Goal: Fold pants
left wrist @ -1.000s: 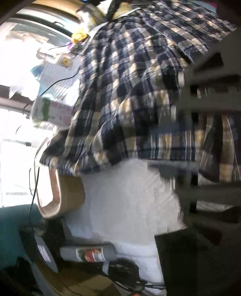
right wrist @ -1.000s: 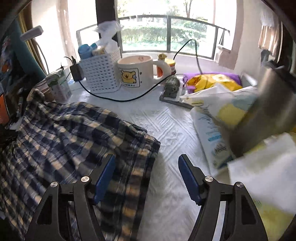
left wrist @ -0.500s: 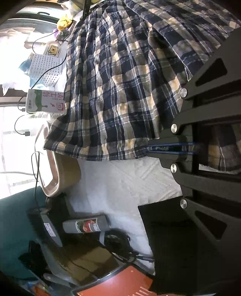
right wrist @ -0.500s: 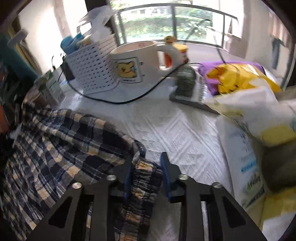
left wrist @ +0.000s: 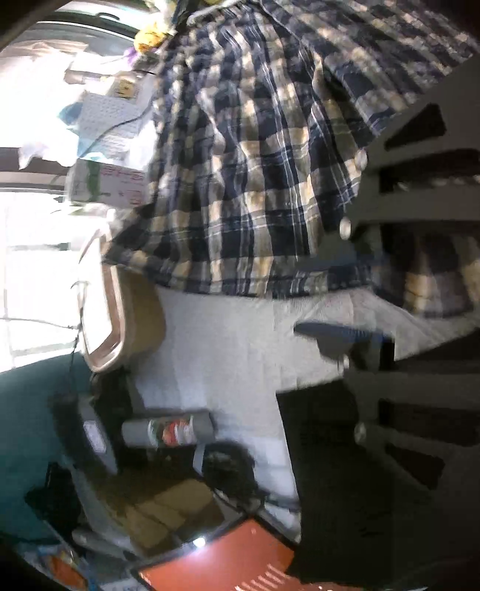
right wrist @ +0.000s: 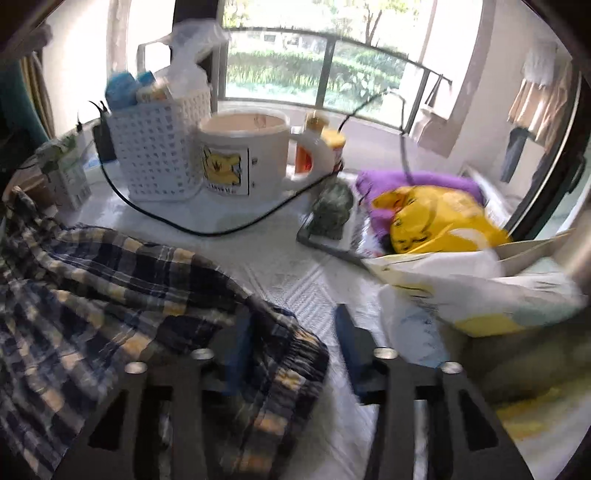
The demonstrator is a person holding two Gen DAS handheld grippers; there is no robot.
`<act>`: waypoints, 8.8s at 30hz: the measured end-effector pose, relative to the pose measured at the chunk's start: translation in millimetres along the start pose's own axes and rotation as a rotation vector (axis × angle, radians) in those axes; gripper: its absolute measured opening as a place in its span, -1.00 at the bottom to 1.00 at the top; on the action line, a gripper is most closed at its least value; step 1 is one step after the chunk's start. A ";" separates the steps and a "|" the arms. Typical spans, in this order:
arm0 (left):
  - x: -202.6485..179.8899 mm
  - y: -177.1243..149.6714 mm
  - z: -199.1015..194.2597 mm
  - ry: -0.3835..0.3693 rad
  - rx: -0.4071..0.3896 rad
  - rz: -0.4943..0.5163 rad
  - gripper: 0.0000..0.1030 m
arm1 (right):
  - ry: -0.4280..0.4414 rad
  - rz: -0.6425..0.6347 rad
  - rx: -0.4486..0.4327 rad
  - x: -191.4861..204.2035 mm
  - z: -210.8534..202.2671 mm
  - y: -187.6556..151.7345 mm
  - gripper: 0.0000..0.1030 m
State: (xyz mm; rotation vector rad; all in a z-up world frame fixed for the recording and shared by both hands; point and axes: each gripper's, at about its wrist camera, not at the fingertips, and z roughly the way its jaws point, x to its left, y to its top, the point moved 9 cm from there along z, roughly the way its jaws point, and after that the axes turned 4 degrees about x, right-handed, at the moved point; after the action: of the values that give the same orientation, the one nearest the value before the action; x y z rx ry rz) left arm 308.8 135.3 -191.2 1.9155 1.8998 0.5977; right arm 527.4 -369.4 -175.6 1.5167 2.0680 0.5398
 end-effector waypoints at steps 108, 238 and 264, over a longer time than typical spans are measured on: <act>-80.1 -76.3 -174.8 -0.141 -0.393 0.087 -0.94 | 0.102 0.130 -0.214 28.6 -225.5 -164.2 -0.59; -63.2 124.7 77.0 -0.010 -0.067 0.209 -0.96 | 0.215 0.196 -0.070 -2.3 -36.9 -23.4 0.00; -93.2 104.4 17.5 -0.141 -0.178 0.178 -0.39 | 0.072 0.196 -0.073 0.1 -55.1 -19.8 0.02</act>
State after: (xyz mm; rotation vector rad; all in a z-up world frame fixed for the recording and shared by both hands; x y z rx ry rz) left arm 406.2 40.9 -152.6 1.9674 1.5483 0.6419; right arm 478.7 -376.0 -144.0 1.6896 1.9406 0.7457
